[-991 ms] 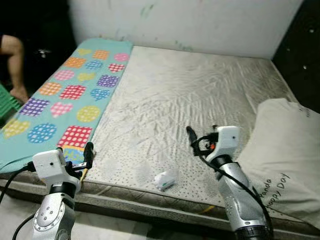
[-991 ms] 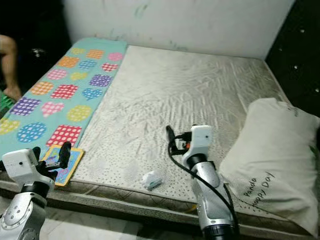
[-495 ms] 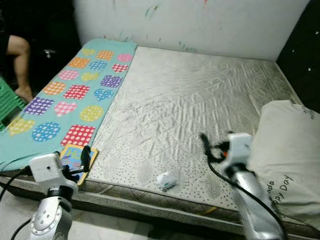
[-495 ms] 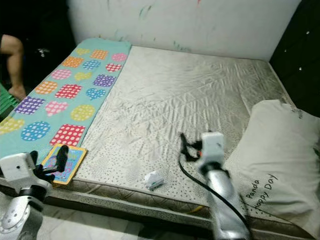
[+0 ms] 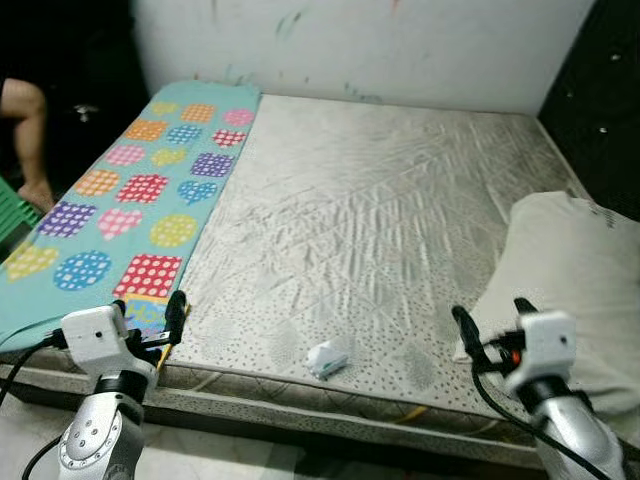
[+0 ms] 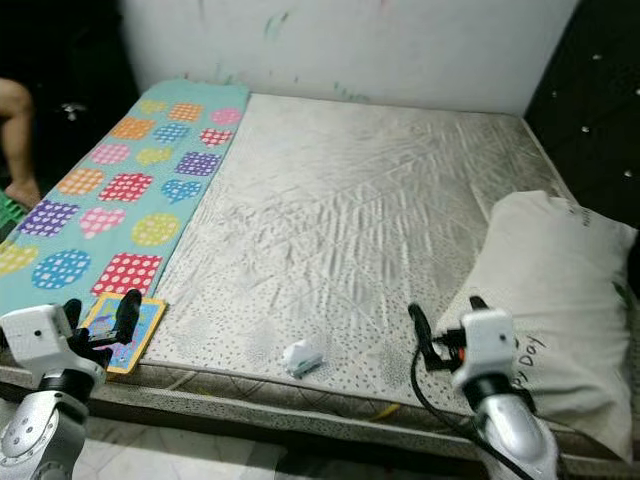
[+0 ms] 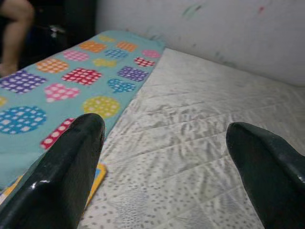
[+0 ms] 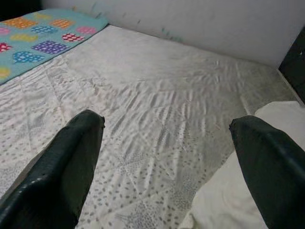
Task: Clean up the room
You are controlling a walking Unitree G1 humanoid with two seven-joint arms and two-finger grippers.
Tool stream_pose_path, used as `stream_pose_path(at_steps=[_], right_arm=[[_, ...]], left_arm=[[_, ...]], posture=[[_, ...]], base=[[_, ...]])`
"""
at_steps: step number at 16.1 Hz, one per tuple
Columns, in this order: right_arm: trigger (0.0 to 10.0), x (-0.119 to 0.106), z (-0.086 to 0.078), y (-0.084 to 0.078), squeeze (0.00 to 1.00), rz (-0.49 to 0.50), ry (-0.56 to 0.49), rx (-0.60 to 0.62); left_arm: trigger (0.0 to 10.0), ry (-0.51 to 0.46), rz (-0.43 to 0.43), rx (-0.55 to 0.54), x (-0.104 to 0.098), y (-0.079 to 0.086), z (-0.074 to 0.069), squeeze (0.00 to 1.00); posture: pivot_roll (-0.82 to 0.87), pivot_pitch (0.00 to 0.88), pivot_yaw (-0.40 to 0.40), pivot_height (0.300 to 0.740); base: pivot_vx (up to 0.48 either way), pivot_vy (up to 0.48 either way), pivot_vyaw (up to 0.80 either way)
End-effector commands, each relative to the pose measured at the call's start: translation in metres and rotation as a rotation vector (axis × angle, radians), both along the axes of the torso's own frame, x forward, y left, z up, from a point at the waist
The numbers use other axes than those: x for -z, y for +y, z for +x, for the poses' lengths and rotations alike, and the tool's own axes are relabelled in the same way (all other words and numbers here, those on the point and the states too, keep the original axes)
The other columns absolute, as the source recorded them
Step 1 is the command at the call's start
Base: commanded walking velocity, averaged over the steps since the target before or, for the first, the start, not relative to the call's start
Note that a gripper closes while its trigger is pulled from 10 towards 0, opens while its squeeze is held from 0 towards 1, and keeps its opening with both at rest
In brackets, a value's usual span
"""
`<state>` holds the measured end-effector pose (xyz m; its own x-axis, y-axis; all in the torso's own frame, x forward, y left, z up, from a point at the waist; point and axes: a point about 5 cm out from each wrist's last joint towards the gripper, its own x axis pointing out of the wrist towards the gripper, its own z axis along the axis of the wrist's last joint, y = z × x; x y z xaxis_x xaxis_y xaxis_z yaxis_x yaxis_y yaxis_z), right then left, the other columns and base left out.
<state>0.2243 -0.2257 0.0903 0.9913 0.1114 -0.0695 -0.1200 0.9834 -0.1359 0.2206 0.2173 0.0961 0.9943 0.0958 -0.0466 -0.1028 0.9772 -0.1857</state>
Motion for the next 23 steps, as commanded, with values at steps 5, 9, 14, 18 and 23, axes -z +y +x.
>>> stream_pose_path(at_steps=[5,9,14,18,23], right_arm=[[10.0,-0.007,0.000,0.000,0.00,0.064,0.039,-0.045],[10.0,-0.009,0.006,0.011,0.00,0.088,0.015,-0.032],[10.0,-0.010,0.004,0.009,0.00,0.096,0.026,-0.019],[10.0,-0.010,0.005,0.013,0.00,0.091,0.024,-0.030],[10.0,-0.012,0.010,0.016,0.00,0.090,0.015,-0.037]], left_arm=[[10.0,-0.002,-0.017,0.011,-0.004,-0.005,-0.001,0.00],[10.0,0.006,-0.026,0.015,-0.002,-0.008,0.003,0.00],[10.0,0.013,-0.033,0.029,-0.001,-0.012,0.005,0.00],[10.0,0.012,-0.026,0.033,-0.002,-0.011,0.007,0.00],[10.0,0.007,-0.021,0.036,-0.003,-0.012,0.010,0.00]], posture=[[-0.04,0.071,0.012,0.740],[-0.06,0.078,0.008,0.740],[-0.07,0.078,0.014,0.715],[-0.07,0.082,0.021,0.690],[-0.07,0.086,0.024,0.690]], base=[[0.000,0.000,0.00],[0.000,0.000,0.00],[0.000,0.000,0.00],[0.000,0.000,0.00],[0.000,0.000,0.00]])
